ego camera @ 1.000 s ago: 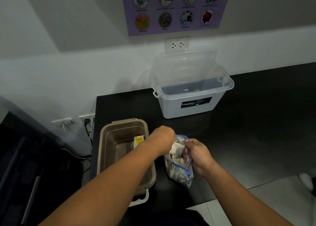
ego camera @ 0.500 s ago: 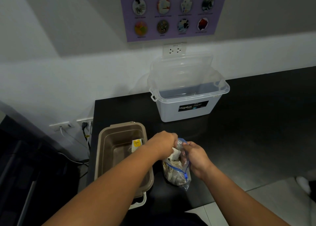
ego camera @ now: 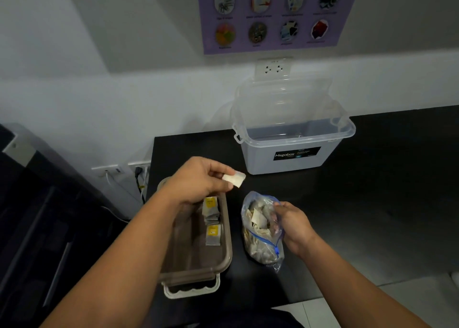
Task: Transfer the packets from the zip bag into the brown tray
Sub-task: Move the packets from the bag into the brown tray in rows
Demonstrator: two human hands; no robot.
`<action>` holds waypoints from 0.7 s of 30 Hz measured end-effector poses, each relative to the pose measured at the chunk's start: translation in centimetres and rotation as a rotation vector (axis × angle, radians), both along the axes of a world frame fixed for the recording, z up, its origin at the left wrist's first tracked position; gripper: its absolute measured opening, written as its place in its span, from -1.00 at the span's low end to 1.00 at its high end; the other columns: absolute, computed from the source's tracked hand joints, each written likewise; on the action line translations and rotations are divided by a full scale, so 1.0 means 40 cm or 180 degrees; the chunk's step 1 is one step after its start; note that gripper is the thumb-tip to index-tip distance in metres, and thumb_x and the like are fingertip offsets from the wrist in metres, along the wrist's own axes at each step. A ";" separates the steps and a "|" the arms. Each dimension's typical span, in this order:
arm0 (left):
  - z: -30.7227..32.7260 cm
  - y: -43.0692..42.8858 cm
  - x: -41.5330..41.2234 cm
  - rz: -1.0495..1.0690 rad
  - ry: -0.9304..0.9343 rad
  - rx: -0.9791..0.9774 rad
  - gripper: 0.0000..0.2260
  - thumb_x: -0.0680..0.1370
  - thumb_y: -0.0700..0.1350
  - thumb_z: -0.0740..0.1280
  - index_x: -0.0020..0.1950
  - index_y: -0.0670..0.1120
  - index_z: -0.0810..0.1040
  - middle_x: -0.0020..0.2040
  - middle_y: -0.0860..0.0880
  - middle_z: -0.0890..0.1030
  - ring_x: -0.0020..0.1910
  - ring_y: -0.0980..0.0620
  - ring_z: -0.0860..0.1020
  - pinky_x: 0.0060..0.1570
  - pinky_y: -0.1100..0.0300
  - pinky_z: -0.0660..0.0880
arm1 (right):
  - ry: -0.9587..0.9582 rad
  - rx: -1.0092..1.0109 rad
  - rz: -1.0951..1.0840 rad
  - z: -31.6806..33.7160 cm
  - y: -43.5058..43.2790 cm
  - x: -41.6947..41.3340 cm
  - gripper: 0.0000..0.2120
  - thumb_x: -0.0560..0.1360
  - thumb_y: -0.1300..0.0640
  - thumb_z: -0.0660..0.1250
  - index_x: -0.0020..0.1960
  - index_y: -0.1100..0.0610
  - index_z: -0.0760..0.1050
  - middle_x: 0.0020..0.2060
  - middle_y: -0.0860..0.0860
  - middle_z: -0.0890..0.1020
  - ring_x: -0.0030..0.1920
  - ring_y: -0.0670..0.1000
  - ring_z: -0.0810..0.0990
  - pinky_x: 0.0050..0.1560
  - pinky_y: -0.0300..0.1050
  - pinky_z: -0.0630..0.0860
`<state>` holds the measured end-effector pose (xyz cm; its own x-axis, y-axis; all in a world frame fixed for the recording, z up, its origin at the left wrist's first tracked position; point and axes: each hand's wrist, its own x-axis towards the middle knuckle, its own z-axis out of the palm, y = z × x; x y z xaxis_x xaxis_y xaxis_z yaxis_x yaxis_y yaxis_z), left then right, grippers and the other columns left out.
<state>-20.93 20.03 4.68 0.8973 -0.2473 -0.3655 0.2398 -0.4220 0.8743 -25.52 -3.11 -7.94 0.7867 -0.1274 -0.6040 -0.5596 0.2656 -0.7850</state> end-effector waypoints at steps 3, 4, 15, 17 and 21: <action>0.004 0.044 -0.023 -0.0050 -0.0202 0.0363 -0.72 0.43 -0.26 0.54 0.10 -0.02 0.71 -0.09 0.02 0.74 -0.07 0.11 0.71 0.04 0.22 0.60 | 0.0002 0.0058 0.0000 -0.005 0.004 0.001 -0.87 0.69 0.22 0.23 0.07 0.22 0.54 -0.10 0.21 0.71 -0.08 0.19 0.71 0.04 0.19 0.66; 0.000 0.054 -0.029 0.0024 -0.0311 0.0470 -0.78 0.44 -0.21 0.55 0.05 -0.01 0.72 -0.12 0.04 0.74 -0.10 0.13 0.70 -0.01 0.25 0.59 | -0.0002 0.0065 -0.0001 -0.007 0.005 0.001 -0.88 0.69 0.23 0.23 0.06 0.22 0.54 -0.12 0.20 0.71 -0.11 0.18 0.71 -0.01 0.15 0.66; -0.123 0.106 -0.052 0.0246 0.0501 0.0621 -0.91 0.61 -0.16 0.38 0.09 -0.06 0.64 -0.04 -0.07 0.72 -0.03 0.00 0.70 0.08 0.03 0.65 | -0.0012 0.0096 0.0045 -0.008 0.009 -0.006 -0.86 0.68 0.22 0.24 0.13 0.25 0.55 -0.09 0.22 0.73 -0.06 0.22 0.73 -0.03 0.15 0.67; -0.134 0.094 -0.051 0.0377 0.0696 0.0486 -0.88 0.61 -0.18 0.36 0.13 -0.06 0.62 0.02 -0.07 0.71 0.01 0.00 0.70 0.12 0.01 0.63 | -0.0017 0.0112 0.0046 -0.007 0.009 -0.007 -0.86 0.68 0.22 0.24 0.14 0.25 0.55 -0.04 0.24 0.72 -0.05 0.22 0.72 -0.02 0.16 0.67; -0.151 0.069 -0.049 0.0655 0.1148 0.0157 -0.86 0.61 -0.21 0.34 0.16 -0.09 0.59 0.03 -0.11 0.70 0.02 -0.06 0.69 0.18 -0.08 0.59 | -0.0010 0.0116 0.0051 -0.005 0.010 -0.009 -0.85 0.68 0.22 0.23 0.14 0.25 0.55 -0.04 0.24 0.72 -0.02 0.23 0.72 0.01 0.17 0.66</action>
<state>-22.91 22.79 -1.37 0.7385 -0.0505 -0.6723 0.6107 -0.3726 0.6988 -25.90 -2.73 -8.15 0.7903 -0.0928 -0.6056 -0.5617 0.2850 -0.7767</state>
